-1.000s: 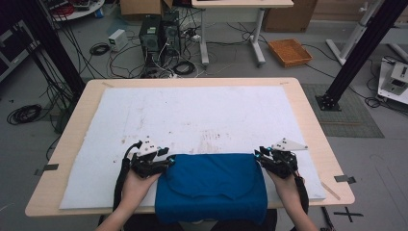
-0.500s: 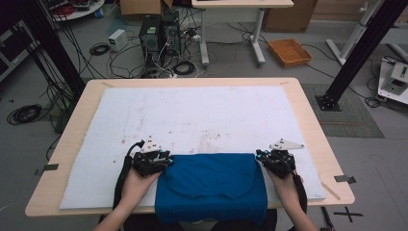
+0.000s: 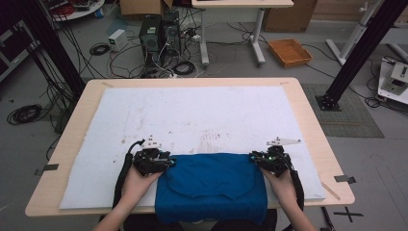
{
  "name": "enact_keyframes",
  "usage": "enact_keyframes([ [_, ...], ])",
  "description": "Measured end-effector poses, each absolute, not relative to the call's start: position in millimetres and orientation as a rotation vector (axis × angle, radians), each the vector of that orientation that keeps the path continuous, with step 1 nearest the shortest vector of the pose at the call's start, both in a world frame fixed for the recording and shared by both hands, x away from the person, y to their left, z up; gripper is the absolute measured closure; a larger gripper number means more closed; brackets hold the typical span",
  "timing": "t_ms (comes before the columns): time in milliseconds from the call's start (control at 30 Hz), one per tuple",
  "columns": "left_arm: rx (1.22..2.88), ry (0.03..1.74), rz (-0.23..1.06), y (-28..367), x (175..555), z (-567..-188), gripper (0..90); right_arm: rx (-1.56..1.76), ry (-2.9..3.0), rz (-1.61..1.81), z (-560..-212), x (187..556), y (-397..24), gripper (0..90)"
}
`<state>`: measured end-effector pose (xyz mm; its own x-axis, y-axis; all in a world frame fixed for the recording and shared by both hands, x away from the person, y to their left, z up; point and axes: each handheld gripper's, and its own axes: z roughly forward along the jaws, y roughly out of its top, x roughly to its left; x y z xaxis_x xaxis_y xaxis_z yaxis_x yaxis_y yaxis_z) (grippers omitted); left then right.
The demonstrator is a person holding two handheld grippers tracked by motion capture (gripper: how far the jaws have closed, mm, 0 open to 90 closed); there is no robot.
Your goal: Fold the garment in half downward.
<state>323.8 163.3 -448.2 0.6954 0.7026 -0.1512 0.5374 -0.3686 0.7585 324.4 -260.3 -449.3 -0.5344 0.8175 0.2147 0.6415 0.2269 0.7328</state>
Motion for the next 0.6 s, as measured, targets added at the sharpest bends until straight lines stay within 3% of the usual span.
enact_keyframes([
  [100,2.064,0.918,0.269,163.1,320.9,-447.6,78.9,1.35,2.287,1.201,-448.4,321.4,-262.3,85.2],
  [167,2.057,0.914,0.27,164.2,320.4,-446.6,82.3,1.336,2.279,1.222,-448.6,320.8,-265.0,85.7],
  [600,2.04,0.874,0.322,170.3,324.9,-441.5,84.1,1.269,2.251,1.233,-444.4,322.7,-266.7,86.2],
])
